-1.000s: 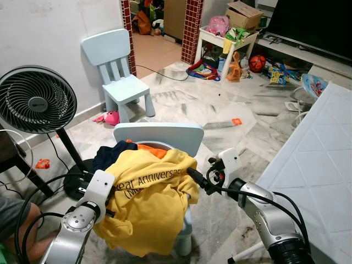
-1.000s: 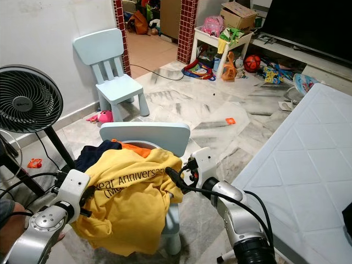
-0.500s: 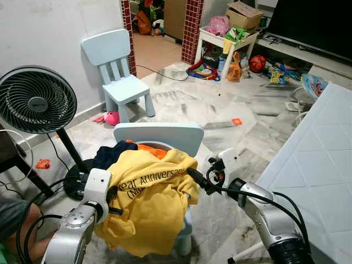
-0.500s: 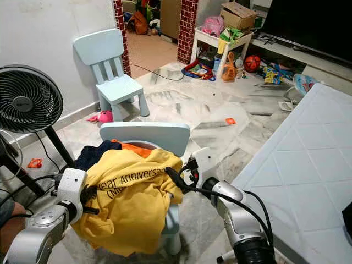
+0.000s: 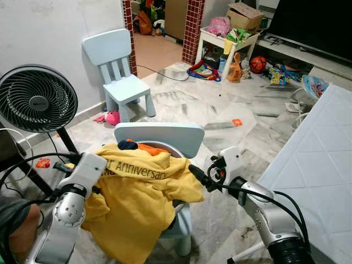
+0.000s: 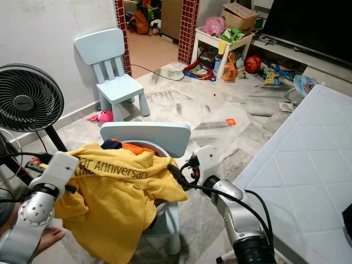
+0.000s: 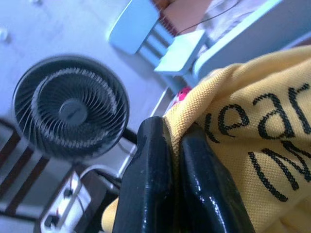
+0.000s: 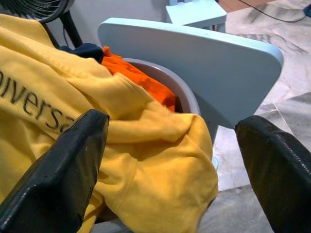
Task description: Hang hanger
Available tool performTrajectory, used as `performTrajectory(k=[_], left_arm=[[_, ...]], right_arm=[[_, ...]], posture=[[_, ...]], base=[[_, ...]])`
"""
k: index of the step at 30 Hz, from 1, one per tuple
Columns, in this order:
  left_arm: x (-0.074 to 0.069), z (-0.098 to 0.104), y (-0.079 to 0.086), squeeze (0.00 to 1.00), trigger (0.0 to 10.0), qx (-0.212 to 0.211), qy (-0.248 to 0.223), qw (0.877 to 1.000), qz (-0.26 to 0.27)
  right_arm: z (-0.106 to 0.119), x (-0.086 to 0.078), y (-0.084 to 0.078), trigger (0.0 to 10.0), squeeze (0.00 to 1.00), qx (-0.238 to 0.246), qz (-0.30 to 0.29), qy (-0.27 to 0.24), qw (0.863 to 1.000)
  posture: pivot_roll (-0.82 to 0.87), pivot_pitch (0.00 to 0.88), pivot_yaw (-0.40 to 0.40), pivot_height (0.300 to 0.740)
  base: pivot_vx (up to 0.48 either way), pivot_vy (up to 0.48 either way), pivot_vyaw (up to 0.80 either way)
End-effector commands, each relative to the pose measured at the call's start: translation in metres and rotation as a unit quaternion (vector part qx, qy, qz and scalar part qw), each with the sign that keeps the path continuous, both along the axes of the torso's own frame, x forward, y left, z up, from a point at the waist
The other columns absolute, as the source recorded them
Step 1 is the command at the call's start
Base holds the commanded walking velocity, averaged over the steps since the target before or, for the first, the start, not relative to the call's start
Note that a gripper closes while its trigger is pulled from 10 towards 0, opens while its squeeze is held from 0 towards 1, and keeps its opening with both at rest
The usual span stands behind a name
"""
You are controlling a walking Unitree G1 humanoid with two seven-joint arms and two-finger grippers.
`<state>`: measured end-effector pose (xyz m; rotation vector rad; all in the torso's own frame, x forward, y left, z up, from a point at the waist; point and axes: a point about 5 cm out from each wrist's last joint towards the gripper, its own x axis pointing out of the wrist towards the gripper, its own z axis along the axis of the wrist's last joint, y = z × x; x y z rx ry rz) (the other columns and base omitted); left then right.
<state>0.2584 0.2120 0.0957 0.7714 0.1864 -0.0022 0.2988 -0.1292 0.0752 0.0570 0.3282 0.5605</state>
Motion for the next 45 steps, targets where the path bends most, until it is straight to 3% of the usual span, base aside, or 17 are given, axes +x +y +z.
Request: performTrajectory(k=[1, 2, 3, 5, 12, 13, 17, 19, 20, 21, 22, 31, 36, 37, 41, 42, 45], left_arm=[[-0.001, -0.002, -0.002, 0.00, 0.2, 0.001, 0.006, 1.000, -0.012], [-0.004, -0.013, -0.001, 0.00, 4.5, -0.022, 0.037, 0.999, -0.008], [-0.004, -0.013, -0.001, 0.00, 4.5, -0.022, 0.037, 0.999, -0.008], [-0.007, -0.023, 0.001, 0.00, 10.0, -0.044, 0.060, 0.997, 0.001], [-0.017, -0.050, -0.001, 0.00, 10.0, -0.096, 0.142, 0.985, 0.002], [-0.018, -0.051, -0.001, 1.00, 10.0, -0.095, 0.151, 0.984, 0.003], [-0.019, -0.053, 0.001, 1.00, 10.0, -0.098, 0.160, 0.982, 0.009], [-0.018, -0.051, 0.003, 0.34, 10.0, -0.108, 0.161, 0.981, 0.015], [-0.018, -0.051, 0.003, 0.34, 10.0, -0.108, 0.161, 0.981, 0.015], [-0.018, -0.048, 0.004, 0.56, 10.0, -0.115, 0.157, 0.981, 0.019], [-0.018, -0.047, 0.004, 0.99, 10.0, -0.118, 0.156, 0.980, 0.022], [-0.015, -0.021, 0.012, 1.00, 10.0, -0.157, 0.076, 0.981, 0.085], [-0.013, -0.022, 0.012, 0.75, 10.0, -0.252, 0.077, 0.954, 0.139], [-0.013, -0.024, 0.011, 0.54, 10.0, -0.272, 0.086, 0.948, 0.142], [-0.006, -0.026, 0.008, 0.49, 10.0, -0.300, 0.099, 0.939, 0.137], [-0.003, -0.028, 0.006, 0.00, 10.0, -0.311, 0.108, 0.935, 0.132], [0.003, -0.028, 0.006, 0.00, 10.0, -0.331, 0.113, 0.927, 0.136]], right_arm=[[0.002, 0.002, -0.002, 10.0, 0.00, 0.005, -0.007, 0.003, 1.000], [0.001, 0.002, -0.002, 10.0, 0.00, 0.007, -0.009, 0.004, 1.000], [0.001, 0.002, -0.002, 10.0, 0.00, 0.007, -0.009, 0.004, 1.000], [0.001, 0.002, 0.000, 10.0, 0.00, 0.013, -0.007, 0.007, 1.000], [0.000, 0.001, 0.001, 10.0, 0.00, 0.013, -0.005, 0.011, 1.000], [0.000, 0.001, 0.000, 10.0, 0.00, 0.011, -0.005, 0.011, 1.000], [0.000, 0.001, 0.000, 10.0, 0.00, 0.008, -0.005, 0.011, 1.000], [0.000, 0.001, -0.001, 10.0, 0.00, 0.007, -0.005, 0.011, 1.000], [0.000, 0.001, -0.001, 10.0, 0.00, 0.007, -0.005, 0.011, 1.000], [0.000, 0.001, -0.001, 10.0, 0.00, 0.006, -0.005, 0.010, 1.000], [0.000, 0.001, -0.001, 10.0, 0.00, 0.006, -0.005, 0.010, 1.000], [0.000, 0.000, 0.000, 10.0, 0.00, 0.007, -0.007, 0.009, 1.000], [0.000, 0.000, 0.000, 10.0, 0.00, 0.008, -0.007, 0.009, 1.000], [0.000, 0.000, 0.000, 10.0, 0.00, 0.008, -0.008, 0.009, 1.000], [0.000, 0.000, -0.001, 10.0, 0.00, 0.008, -0.008, 0.008, 1.000], [0.000, 0.000, -0.001, 10.0, 0.00, 0.008, -0.009, 0.008, 1.000], [0.000, 0.000, -0.001, 10.0, 0.00, 0.008, -0.010, 0.008, 1.000]], posture=[[-0.03, 0.015, -0.054, 0.740], [-0.03, 0.017, -0.051, 0.740], [-0.03, 0.017, -0.051, 0.740], [-0.03, 0.019, -0.050, 0.740], [-0.03, 0.022, -0.049, 0.740], [-0.03, 0.022, -0.051, 0.740], [-0.03, 0.023, -0.052, 0.740], [-0.03, 0.024, -0.051, 0.740], [-0.03, 0.024, -0.051, 0.740], [-0.03, 0.024, -0.052, 0.740], [-0.03, 0.025, -0.052, 0.740], [-0.02, 0.029, -0.054, 0.740], [-0.03, 0.029, -0.054, 0.740], [-0.03, 0.029, -0.054, 0.740], [-0.03, 0.032, -0.051, 0.740], [-0.03, 0.033, -0.052, 0.740], [-0.04, 0.034, -0.051, 0.740]], base=[[0.000, 0.000, 0.00], [0.000, 0.000, 0.00], [0.000, 0.000, 0.00], [0.000, 0.000, 0.00], [0.000, 0.000, 0.00], [0.000, 0.000, 0.00], [0.000, 0.000, 0.00], [0.000, 0.000, 0.00], [0.000, 0.000, 0.00], [0.000, 0.000, 0.00], [0.000, 0.000, 0.00], [0.000, 0.000, 0.00], [0.000, 0.000, 0.00], [0.000, 0.000, 0.00], [0.000, 0.000, 0.00], [0.000, 0.000, 0.00], [0.000, 0.000, 0.00]])
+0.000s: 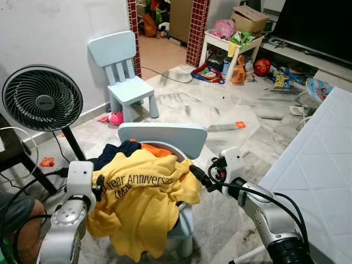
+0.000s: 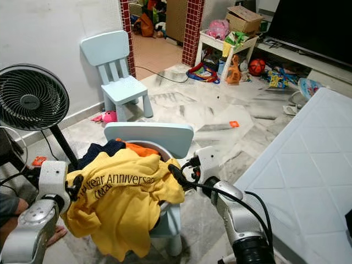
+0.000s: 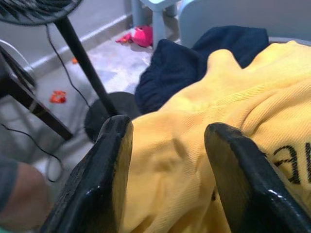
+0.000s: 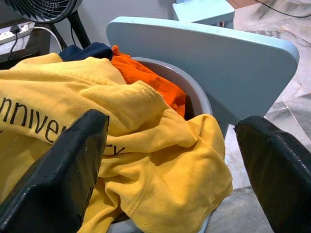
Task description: Hang hanger
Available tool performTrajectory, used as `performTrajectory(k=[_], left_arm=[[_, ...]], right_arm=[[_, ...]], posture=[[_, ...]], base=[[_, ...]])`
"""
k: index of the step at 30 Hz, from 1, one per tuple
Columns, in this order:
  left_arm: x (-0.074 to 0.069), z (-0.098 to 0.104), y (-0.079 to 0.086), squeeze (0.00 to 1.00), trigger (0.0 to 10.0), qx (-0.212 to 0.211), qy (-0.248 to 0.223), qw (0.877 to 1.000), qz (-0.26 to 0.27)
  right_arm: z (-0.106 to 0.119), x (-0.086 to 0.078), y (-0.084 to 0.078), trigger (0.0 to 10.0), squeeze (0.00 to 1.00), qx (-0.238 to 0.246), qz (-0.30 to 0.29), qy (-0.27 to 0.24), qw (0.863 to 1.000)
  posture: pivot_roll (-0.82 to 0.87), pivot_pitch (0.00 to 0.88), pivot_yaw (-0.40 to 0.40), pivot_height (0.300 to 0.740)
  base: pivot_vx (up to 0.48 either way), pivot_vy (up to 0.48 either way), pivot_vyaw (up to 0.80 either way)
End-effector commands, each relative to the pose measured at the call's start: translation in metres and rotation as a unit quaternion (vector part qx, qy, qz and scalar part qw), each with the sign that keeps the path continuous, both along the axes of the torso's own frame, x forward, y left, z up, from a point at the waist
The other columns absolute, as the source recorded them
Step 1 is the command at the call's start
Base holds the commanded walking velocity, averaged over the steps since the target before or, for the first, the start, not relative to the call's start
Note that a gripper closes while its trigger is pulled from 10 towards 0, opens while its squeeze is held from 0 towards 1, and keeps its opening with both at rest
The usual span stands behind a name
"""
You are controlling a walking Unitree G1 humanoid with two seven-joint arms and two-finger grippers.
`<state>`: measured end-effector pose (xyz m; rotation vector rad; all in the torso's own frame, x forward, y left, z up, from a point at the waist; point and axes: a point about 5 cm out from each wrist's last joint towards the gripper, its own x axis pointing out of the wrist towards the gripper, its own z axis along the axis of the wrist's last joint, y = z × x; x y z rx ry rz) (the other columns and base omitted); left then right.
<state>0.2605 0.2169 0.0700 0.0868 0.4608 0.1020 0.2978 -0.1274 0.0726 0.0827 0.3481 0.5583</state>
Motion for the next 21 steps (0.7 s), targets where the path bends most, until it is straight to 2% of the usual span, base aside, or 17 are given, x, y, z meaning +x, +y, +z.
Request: performTrajectory(k=[1, 4, 11, 12, 13, 14, 15, 16, 21], left_arm=[[0.001, -0.003, 0.001, 0.00, 10.0, -0.013, 0.010, 1.000, 0.005], [0.011, -0.005, 0.001, 0.00, 10.0, -0.038, 0.020, 0.999, 0.008], [0.018, -0.010, -0.004, 0.00, 10.0, -0.071, 0.034, 0.997, -0.001], [0.020, -0.011, -0.005, 0.00, 7.6, -0.077, 0.036, 0.996, -0.004], [0.021, -0.012, -0.006, 0.00, 7.6, -0.081, 0.038, 0.996, -0.006], [0.022, -0.013, -0.007, 0.00, 2.8, -0.086, 0.041, 0.995, -0.010], [0.023, -0.014, -0.010, 0.00, 0.3, -0.097, 0.047, 0.994, -0.020], [0.023, -0.015, -0.011, 0.00, 0.0, -0.101, 0.049, 0.993, -0.024], [0.024, -0.018, -0.013, 0.00, 0.0, -0.109, 0.057, 0.992, -0.032]], right_arm=[[0.003, 0.001, -0.003, 10.0, 0.00, -0.001, -0.007, -0.004, 1.000], [0.002, 0.000, -0.003, 10.0, 0.00, -0.002, -0.008, -0.004, 1.000], [0.002, 0.000, -0.003, 10.0, 0.00, -0.002, -0.008, -0.004, 1.000], [0.002, 0.000, -0.002, 10.0, 0.00, -0.001, -0.008, -0.004, 1.000], [0.002, 0.000, -0.002, 10.0, 0.00, -0.001, -0.008, -0.003, 1.000], [0.002, 0.000, -0.002, 10.0, 0.00, -0.001, -0.007, -0.003, 1.000], [0.002, 0.000, -0.002, 10.0, 0.00, -0.001, -0.008, -0.003, 1.000], [0.002, 0.000, -0.002, 10.0, 0.00, -0.001, -0.008, -0.003, 1.000], [0.002, 0.000, -0.002, 10.0, 0.00, -0.001, -0.009, -0.004, 1.000]], posture=[[-0.04, 0.034, -0.051, 0.740], [-0.04, 0.033, -0.052, 0.740], [-0.05, 0.035, -0.051, 0.740], [-0.05, 0.035, -0.050, 0.740], [-0.05, 0.035, -0.050, 0.740], [-0.05, 0.035, -0.049, 0.740], [-0.05, 0.035, -0.048, 0.740], [-0.05, 0.035, -0.047, 0.740], [-0.05, 0.035, -0.044, 0.740]], base=[[0.000, 0.000, 0.00], [0.000, 0.000, 0.00], [0.000, 0.000, 0.00], [0.000, 0.000, 0.00], [0.000, 0.000, 0.00], [0.000, 0.000, 0.00], [0.000, 0.000, 0.00], [0.000, 0.000, 0.00], [0.000, 0.000, 0.00]])
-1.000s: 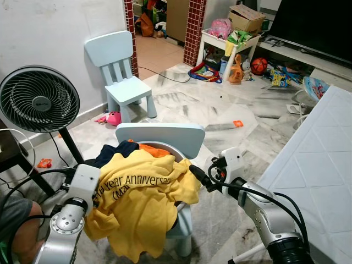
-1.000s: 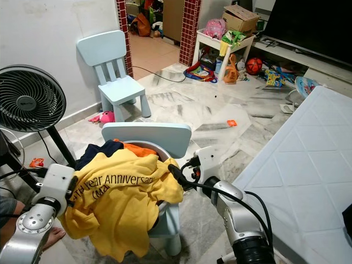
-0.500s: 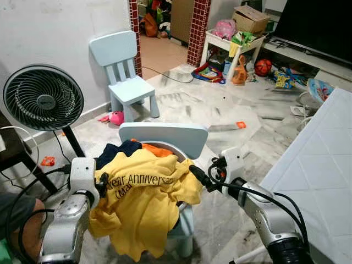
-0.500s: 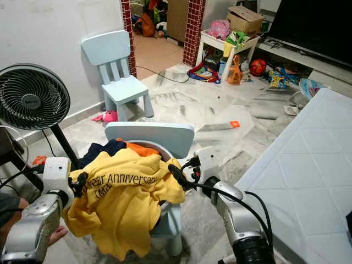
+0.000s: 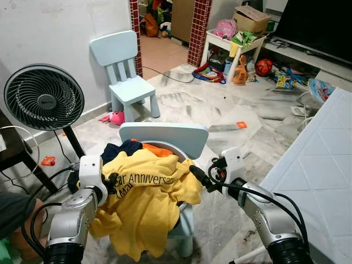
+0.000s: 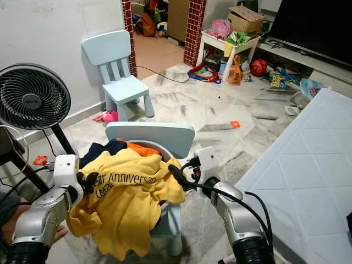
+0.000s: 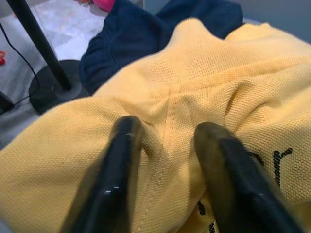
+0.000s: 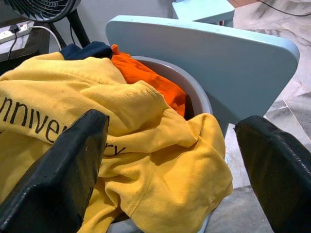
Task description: Hang hanger
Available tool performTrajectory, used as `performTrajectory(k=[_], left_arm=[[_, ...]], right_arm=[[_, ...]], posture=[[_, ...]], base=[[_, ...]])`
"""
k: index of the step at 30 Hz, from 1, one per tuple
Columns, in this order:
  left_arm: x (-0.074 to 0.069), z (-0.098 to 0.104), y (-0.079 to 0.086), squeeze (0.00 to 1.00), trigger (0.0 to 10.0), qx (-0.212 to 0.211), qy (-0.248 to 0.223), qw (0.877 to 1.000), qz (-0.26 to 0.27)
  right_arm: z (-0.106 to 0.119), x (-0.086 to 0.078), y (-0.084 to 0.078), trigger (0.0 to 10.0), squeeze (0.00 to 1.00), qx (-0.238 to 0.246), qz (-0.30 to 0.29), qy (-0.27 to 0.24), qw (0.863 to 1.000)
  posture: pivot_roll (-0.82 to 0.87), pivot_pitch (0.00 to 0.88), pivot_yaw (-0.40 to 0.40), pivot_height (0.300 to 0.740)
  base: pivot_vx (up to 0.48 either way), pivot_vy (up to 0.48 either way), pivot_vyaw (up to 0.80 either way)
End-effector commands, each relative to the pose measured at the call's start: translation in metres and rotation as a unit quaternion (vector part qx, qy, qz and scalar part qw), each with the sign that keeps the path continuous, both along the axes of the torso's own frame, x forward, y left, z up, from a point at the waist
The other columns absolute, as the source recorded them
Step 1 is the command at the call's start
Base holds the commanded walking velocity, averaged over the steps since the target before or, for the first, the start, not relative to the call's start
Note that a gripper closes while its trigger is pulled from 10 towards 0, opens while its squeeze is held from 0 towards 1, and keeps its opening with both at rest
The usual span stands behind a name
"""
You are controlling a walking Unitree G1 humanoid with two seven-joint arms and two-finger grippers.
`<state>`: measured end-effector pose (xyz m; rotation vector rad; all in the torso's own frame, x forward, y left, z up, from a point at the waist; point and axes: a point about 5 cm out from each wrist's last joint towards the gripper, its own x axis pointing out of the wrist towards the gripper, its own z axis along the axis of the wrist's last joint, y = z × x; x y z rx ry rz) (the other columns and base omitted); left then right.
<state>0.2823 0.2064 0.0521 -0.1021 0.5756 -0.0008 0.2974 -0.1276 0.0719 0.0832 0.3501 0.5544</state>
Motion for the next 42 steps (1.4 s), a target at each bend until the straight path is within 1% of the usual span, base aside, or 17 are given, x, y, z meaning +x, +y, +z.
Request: performTrajectory(k=[1, 9, 12, 15, 21, 23, 31, 32, 34, 37, 38, 39, 42], left_arm=[[0.002, 0.000, -0.003, 0.00, 0.0, -0.006, 0.003, 1.000, -0.007], [0.002, -0.004, -0.001, 0.00, 0.0, -0.014, 0.013, 1.000, -0.005], [0.002, -0.005, -0.001, 0.00, 0.0, -0.016, 0.013, 1.000, -0.004], [0.002, -0.005, -0.001, 0.00, 0.0, -0.017, 0.012, 1.000, -0.004], [0.003, -0.003, 0.000, 0.00, 0.0, -0.009, 0.000, 1.000, -0.006], [0.004, -0.001, 0.003, 0.00, 0.0, 0.005, -0.011, 1.000, 0.001], [0.004, 0.007, 0.003, 0.00, 0.0, 0.015, -0.038, 0.999, 0.023], [0.003, 0.012, 0.004, 0.00, 0.0, 0.034, -0.054, 0.997, 0.039], [0.001, 0.016, 0.003, 0.00, 0.0, 0.057, -0.071, 0.995, 0.037], [-0.008, 0.021, -0.003, 0.00, 0.0, 0.060, -0.090, 0.994, 0.027], [-0.012, 0.022, -0.004, 0.00, 0.0, 0.072, -0.100, 0.992, 0.018], [-0.015, 0.020, -0.004, 0.00, 0.0, 0.078, -0.097, 0.992, 0.013], [-0.023, 0.010, -0.005, 0.00, 0.0, 0.079, -0.074, 0.994, 0.002]], right_arm=[[0.003, 0.001, -0.002, 10.0, 0.00, -0.001, -0.007, -0.005, 1.000], [0.002, 0.000, -0.001, 10.0, 0.00, 0.002, -0.001, -0.004, 1.000], [0.003, -0.002, 0.001, 10.0, 0.00, 0.015, 0.021, -0.004, 1.000], [0.003, -0.003, 0.002, 10.0, 0.00, 0.018, 0.026, -0.003, 1.000], [0.003, -0.004, 0.003, 10.0, 0.00, 0.024, 0.039, 0.001, 0.999], [0.002, -0.004, 0.003, 10.0, 0.00, 0.025, 0.040, 0.004, 0.999], [0.002, -0.004, 0.003, 10.0, 0.00, 0.024, 0.042, 0.008, 0.999], [0.002, -0.004, 0.003, 10.0, 0.00, 0.023, 0.045, 0.008, 0.999], [0.001, -0.004, 0.003, 10.0, 0.00, 0.022, 0.046, 0.009, 0.999], [0.002, -0.005, 0.004, 10.0, 0.00, 0.030, 0.054, 0.008, 0.998], [0.003, -0.006, 0.006, 10.0, 0.00, 0.039, 0.065, 0.008, 0.997], [0.003, -0.007, 0.006, 10.0, 0.00, 0.042, 0.069, 0.007, 0.997], [0.004, -0.008, 0.009, 10.0, 0.00, 0.048, 0.085, 0.008, 0.995]], posture=[[-0.05, 0.035, -0.043, 0.740], [-0.05, 0.033, -0.044, 0.740], [-0.05, 0.036, -0.043, 0.740], [-0.05, 0.036, -0.044, 0.740], [-0.05, 0.032, -0.044, 0.740], [-0.05, 0.032, -0.044, 0.740], [-0.05, 0.032, -0.047, 0.740], [-0.05, 0.030, -0.046, 0.740], [-0.05, 0.029, -0.046, 0.740], [-0.05, 0.030, -0.046, 0.740], [-0.04, 0.030, -0.047, 0.740], [-0.04, 0.030, -0.047, 0.740], [-0.04, 0.032, -0.049, 0.740]], base=[[0.000, 0.000, 0.00], [0.000, 0.000, 0.00], [0.000, 0.000, 0.00], [0.000, 0.000, 0.00], [0.000, 0.000, 0.00], [0.000, 0.000, 0.00], [0.000, 0.000, 0.00], [0.000, 0.000, 0.00], [0.000, 0.000, 0.00], [0.000, 0.000, 0.00], [0.000, 0.000, 0.00], [0.000, 0.000, 0.00], [0.000, 0.000, 0.00]])
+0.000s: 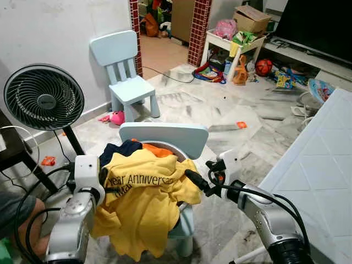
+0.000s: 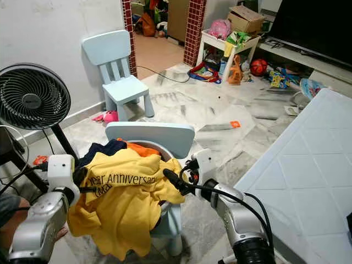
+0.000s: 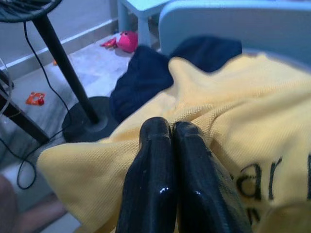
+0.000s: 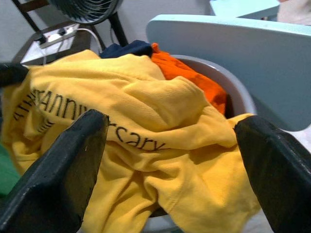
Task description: Hang hanger
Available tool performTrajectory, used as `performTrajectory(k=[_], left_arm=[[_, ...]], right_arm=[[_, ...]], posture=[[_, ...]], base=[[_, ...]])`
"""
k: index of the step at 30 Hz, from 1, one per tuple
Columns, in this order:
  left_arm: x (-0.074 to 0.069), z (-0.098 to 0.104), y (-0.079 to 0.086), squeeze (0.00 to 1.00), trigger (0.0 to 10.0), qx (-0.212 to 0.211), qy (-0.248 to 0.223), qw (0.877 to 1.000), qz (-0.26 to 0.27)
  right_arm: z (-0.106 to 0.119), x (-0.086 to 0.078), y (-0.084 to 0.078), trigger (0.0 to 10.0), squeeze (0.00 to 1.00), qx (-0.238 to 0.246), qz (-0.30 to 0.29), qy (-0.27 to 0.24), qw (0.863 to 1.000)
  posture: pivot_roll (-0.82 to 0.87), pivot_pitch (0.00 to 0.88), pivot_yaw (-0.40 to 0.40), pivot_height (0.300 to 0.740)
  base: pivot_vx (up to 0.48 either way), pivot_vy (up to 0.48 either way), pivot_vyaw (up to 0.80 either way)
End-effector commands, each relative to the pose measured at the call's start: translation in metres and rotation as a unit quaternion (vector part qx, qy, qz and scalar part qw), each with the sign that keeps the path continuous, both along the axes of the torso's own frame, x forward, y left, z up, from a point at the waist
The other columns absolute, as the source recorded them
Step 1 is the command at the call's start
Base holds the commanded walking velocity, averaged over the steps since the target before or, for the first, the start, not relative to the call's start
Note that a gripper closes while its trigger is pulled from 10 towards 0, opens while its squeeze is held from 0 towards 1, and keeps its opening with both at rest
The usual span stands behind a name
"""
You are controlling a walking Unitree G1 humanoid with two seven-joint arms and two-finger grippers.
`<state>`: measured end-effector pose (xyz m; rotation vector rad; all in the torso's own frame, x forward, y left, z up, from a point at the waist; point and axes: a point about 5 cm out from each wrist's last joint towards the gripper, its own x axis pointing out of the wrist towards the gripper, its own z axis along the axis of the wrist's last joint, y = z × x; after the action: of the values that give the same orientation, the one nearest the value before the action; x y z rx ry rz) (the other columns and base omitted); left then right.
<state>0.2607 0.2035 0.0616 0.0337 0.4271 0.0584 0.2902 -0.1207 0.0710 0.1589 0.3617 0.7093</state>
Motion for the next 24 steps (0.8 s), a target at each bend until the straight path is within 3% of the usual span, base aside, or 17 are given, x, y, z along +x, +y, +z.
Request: performTrajectory(k=[1, 3, 4, 5, 8, 9, 10, 24], left_arm=[[-0.003, -0.002, -0.003, 0.00, 1.8, 0.009, 0.009, 1.000, -0.020], [-0.004, -0.004, -0.004, 0.00, 1.8, 0.011, 0.015, 0.999, -0.026], [-0.006, -0.007, -0.005, 0.00, 8.8, 0.020, 0.027, 0.999, -0.037], [-0.006, -0.008, -0.005, 0.00, 10.0, 0.026, 0.032, 0.998, -0.043], [-0.008, -0.010, -0.006, 0.00, 10.0, 0.032, 0.043, 0.997, -0.052], [-0.008, -0.011, -0.007, 0.07, 10.0, 0.028, 0.044, 0.997, -0.054], [-0.008, -0.011, -0.006, 1.00, 10.0, 0.025, 0.043, 0.998, -0.049], [-0.003, -0.007, 0.004, 1.00, 10.0, 0.005, 0.055, 0.998, -0.029]], right_arm=[[0.005, -0.001, 0.002, 10.0, 0.00, 0.002, 0.016, -0.007, 1.000], [0.005, -0.001, 0.002, 10.0, 0.00, 0.002, 0.017, -0.006, 1.000], [0.005, -0.001, 0.002, 10.0, 0.00, 0.001, 0.016, -0.005, 1.000], [0.005, -0.001, 0.002, 10.0, 0.00, 0.001, 0.016, -0.005, 1.000], [0.005, -0.001, 0.001, 10.0, 0.00, 0.000, 0.016, -0.005, 1.000], [0.005, -0.001, 0.001, 10.0, 0.00, -0.001, 0.015, -0.005, 1.000], [0.005, -0.001, 0.001, 10.0, 0.00, -0.001, 0.015, -0.005, 1.000], [0.004, 0.000, 0.001, 10.0, 0.00, -0.006, 0.013, -0.006, 1.000]], posture=[[-0.04, 0.031, -0.051, 0.740], [-0.04, 0.031, -0.052, 0.740], [-0.04, 0.032, -0.051, 0.740], [-0.04, 0.030, -0.052, 0.740], [-0.04, 0.030, -0.051, 0.740], [-0.04, 0.030, -0.051, 0.740], [-0.04, 0.029, -0.049, 0.740], [-0.04, 0.028, -0.047, 0.740]], base=[[0.000, 0.000, 0.00], [0.000, 0.000, 0.00], [0.000, 0.000, 0.00], [0.000, 0.000, 0.00], [0.000, 0.000, 0.00], [0.000, 0.000, 0.00], [0.000, 0.000, 0.00], [0.000, 0.000, 0.00]])
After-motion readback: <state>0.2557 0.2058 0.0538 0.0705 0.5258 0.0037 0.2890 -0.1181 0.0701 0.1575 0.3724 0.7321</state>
